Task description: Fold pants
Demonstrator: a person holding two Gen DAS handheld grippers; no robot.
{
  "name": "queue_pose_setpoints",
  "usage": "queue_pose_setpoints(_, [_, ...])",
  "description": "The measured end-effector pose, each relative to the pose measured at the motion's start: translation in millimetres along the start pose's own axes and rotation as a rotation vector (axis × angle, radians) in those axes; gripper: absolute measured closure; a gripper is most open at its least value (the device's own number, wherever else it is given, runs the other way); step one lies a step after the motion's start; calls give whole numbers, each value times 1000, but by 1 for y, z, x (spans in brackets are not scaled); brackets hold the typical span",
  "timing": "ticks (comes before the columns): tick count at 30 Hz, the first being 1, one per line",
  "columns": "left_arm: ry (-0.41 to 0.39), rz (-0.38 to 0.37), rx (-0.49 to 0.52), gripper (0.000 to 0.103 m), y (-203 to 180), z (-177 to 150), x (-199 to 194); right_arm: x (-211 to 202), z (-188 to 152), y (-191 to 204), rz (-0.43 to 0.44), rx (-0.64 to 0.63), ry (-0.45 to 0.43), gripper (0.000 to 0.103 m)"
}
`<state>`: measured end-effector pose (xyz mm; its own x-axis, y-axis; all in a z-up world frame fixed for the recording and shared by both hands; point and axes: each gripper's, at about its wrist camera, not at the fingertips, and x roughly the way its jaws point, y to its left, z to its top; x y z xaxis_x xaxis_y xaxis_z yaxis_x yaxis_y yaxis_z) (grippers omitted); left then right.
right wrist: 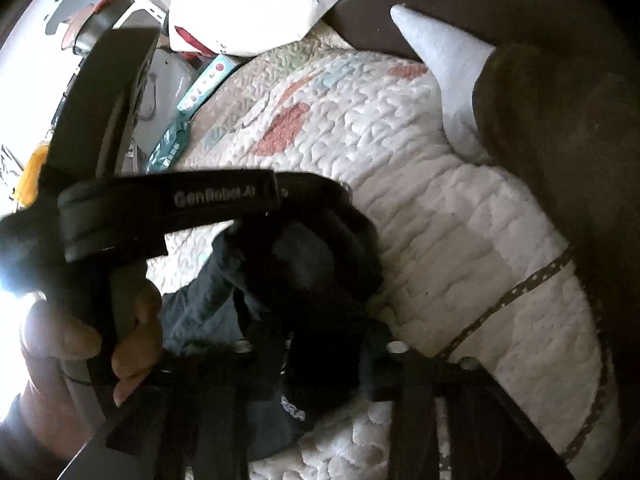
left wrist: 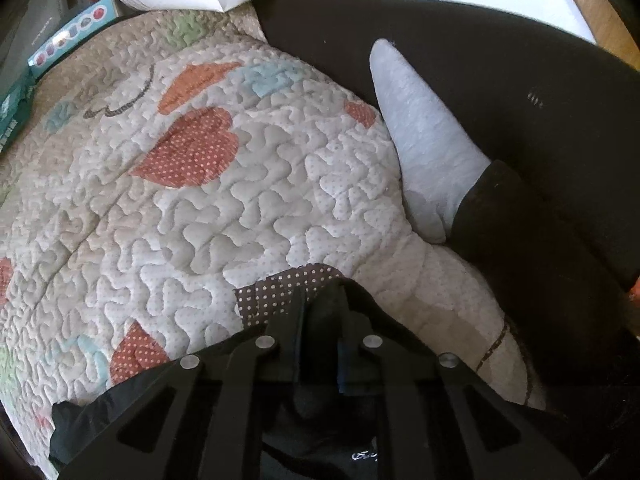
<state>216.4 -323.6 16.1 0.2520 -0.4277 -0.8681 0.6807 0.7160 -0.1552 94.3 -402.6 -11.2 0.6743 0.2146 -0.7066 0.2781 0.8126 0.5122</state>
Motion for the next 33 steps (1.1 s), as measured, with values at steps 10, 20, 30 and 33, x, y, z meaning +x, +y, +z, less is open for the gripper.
queue_pose_setpoints(10, [-158, -42, -145, 92, 41, -28, -100, -46, -6, 78, 124, -236, -56, 79])
queue_pose_setpoints(20, [-310, -59, -543, 92, 169, -155, -174, -35, -60, 197, 244, -598, 82, 81])
queue_pose_setpoints(30, [-268, -57, -864, 81, 251, -265, -139, 45, -149, 248, 166, -866, 300, 76])
queue_pose_setpoints(33, [-280, -97, -904, 69, 259, -274, -141, 46, -167, 247, 135, -944, 292, 54])
